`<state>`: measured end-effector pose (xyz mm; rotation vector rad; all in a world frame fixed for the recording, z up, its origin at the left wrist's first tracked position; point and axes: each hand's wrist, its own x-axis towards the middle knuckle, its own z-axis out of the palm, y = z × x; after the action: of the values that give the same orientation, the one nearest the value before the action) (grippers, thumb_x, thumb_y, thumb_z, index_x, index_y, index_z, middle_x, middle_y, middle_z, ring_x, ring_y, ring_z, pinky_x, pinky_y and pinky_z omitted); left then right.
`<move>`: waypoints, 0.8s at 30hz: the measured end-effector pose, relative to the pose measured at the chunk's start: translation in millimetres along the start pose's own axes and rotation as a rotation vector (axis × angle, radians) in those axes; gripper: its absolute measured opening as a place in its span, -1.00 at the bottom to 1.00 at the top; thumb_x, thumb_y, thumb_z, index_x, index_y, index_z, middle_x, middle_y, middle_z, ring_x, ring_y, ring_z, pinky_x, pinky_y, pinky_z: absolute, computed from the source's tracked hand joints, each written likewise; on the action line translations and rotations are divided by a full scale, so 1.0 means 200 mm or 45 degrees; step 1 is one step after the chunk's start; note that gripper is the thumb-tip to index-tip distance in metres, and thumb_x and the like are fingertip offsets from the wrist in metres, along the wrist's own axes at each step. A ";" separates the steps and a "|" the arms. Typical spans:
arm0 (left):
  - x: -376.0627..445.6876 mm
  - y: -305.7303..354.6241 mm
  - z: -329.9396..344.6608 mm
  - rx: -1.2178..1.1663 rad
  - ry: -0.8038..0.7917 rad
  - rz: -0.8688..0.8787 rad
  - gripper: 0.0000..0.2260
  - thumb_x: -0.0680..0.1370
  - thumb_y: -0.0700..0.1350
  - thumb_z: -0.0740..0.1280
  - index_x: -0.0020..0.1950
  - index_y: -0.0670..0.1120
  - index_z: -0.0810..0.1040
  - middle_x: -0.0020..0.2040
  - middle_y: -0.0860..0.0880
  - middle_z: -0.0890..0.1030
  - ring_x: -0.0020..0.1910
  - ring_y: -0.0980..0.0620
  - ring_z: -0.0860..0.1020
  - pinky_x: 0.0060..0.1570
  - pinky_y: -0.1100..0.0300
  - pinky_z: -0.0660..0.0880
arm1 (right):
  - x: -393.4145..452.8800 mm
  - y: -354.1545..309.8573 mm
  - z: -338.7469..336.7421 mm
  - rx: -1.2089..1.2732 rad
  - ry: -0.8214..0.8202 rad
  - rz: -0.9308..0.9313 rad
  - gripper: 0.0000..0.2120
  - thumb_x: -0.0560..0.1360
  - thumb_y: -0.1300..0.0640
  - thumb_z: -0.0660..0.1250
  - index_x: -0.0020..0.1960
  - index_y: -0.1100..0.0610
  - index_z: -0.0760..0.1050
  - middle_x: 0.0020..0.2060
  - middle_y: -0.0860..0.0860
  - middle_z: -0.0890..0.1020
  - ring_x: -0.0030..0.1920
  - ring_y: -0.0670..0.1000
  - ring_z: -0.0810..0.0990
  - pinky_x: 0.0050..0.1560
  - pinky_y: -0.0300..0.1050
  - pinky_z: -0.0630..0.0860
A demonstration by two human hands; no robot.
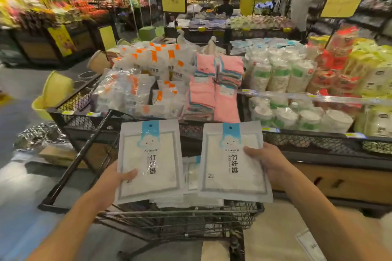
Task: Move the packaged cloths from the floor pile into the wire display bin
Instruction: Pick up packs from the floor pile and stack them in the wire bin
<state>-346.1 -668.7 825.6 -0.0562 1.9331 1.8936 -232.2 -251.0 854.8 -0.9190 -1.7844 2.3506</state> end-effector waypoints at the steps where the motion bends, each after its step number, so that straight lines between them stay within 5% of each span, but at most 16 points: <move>1: 0.04 -0.02 -0.02 0.000 0.013 -0.026 -0.66 0.53 -0.33 0.41 0.28 -0.12 0.55 0.11 -0.15 0.72 0.02 -0.12 0.72 0.01 -0.06 0.61 | 0.04 0.02 0.02 -0.012 0.010 0.021 -0.63 0.48 0.33 0.49 0.27 0.26 0.56 0.06 0.22 0.74 0.05 0.29 0.73 0.12 0.36 0.63; 13: 0.49 -0.21 -0.04 -0.004 0.093 -0.371 -0.57 0.51 -0.38 0.39 0.35 -0.10 0.52 0.17 -0.19 0.70 0.15 -0.28 0.66 0.22 -0.33 0.53 | 0.65 0.15 0.12 -0.147 0.052 0.208 -0.74 0.55 0.34 0.43 0.23 0.22 0.55 0.05 0.21 0.74 0.00 0.24 0.75 -0.04 0.24 0.69; 19: 0.76 -0.25 -0.02 -0.023 0.177 -0.463 -0.58 0.52 -0.41 0.36 0.33 -0.10 0.52 0.16 -0.18 0.71 0.15 -0.27 0.66 0.14 -0.25 0.59 | 0.99 0.20 0.19 -0.235 0.011 0.306 -0.79 0.57 0.32 0.41 0.19 0.19 0.56 0.04 0.18 0.74 -0.03 0.19 0.76 -0.25 0.06 0.71; 24: 1.00 -0.39 0.00 0.018 0.188 -0.556 -0.63 0.54 -0.40 0.38 0.29 -0.12 0.54 0.13 -0.16 0.72 0.10 -0.22 0.69 0.13 -0.21 0.61 | 1.22 0.32 0.23 -0.290 0.052 0.391 -0.75 0.56 0.28 0.43 0.22 0.18 0.55 0.05 0.16 0.74 -0.01 0.19 0.75 -0.13 0.13 0.70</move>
<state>-501.8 -619.9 686.4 -0.5796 1.8390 1.6190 -434.8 -218.2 701.4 -1.3502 -2.0568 2.3004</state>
